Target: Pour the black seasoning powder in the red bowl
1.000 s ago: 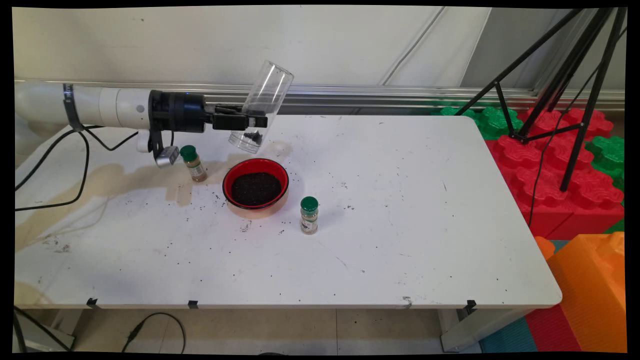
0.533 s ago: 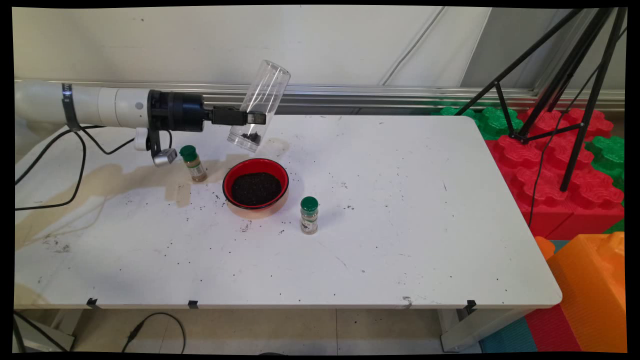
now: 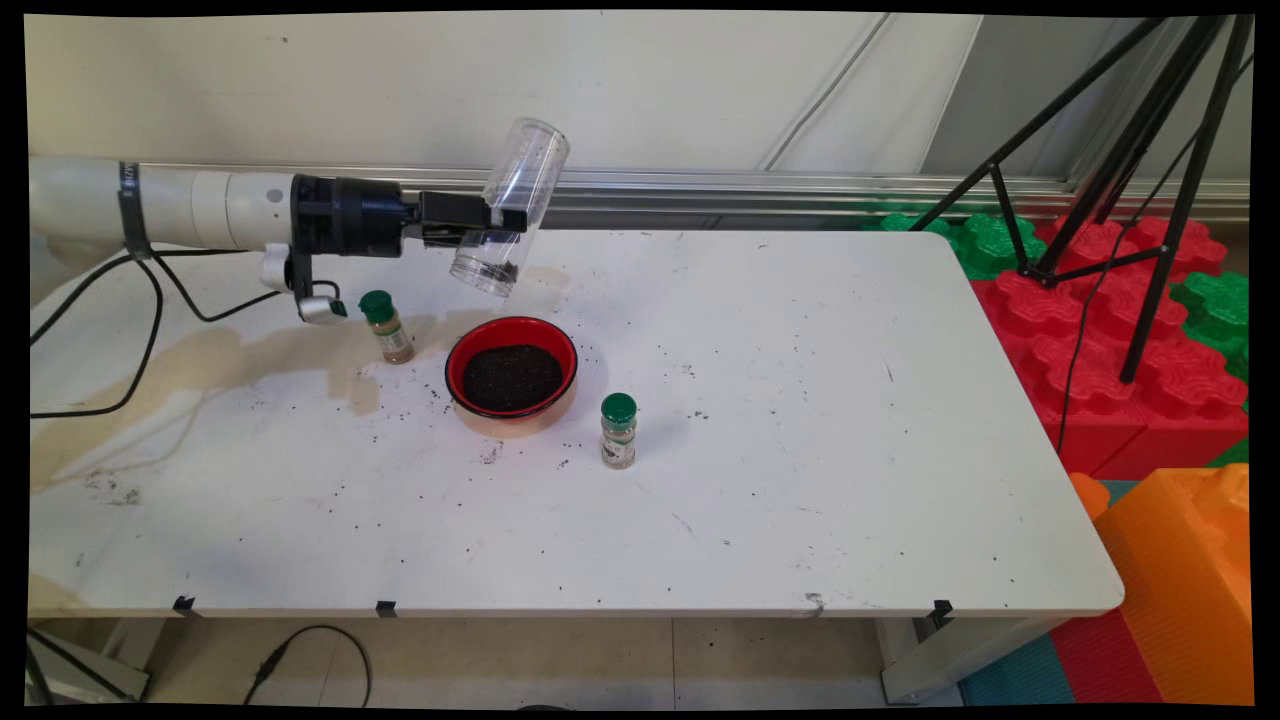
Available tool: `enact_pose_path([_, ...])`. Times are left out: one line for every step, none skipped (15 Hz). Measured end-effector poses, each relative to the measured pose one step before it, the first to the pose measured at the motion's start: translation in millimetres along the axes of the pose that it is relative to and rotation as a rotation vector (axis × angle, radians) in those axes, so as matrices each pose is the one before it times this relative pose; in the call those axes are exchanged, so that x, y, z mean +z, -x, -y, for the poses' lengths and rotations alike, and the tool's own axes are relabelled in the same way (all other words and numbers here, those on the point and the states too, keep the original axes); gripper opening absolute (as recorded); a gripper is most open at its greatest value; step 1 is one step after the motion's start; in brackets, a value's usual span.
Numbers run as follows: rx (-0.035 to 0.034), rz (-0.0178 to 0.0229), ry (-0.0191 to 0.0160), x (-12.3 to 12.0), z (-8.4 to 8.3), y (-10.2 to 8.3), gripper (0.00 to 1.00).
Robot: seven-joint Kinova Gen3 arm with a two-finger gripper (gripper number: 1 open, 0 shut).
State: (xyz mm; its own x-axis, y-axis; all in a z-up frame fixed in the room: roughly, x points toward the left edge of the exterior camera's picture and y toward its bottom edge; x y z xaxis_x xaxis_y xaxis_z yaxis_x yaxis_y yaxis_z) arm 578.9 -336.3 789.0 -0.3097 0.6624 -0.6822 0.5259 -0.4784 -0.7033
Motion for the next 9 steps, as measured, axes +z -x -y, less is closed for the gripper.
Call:
enact_pose_path([-0.03418,0.00115,0.00187,-0.37,-0.16,0.61,0.00])
enact_pose_path([-0.02445,0.00094,0.00125,-0.33,0.03,0.46,0.00])
enact_pose_path([-0.03671,0.00184,0.00162,-0.51,0.11,0.73,0.00])
enact_pose_path([-0.05007,0.00326,0.00151,-0.61,0.43,1.11,0.00])
enact_pose_path([-0.04487,0.00363,0.00077,-0.23,0.50,1.25,0.00])
enact_pose_path([-0.03221,0.00249,0.00033,-0.21,0.39,0.80,0.00])
enact_pose_path([-0.02597,0.00202,-0.00018,-0.20,0.51,0.68,0.00])
enact_pose_path([-0.03913,0.00307,0.00017,-0.28,0.62,0.99,0.00])
enact_pose_path([-0.04706,0.00366,0.00057,-0.54,0.79,1.03,0.00])
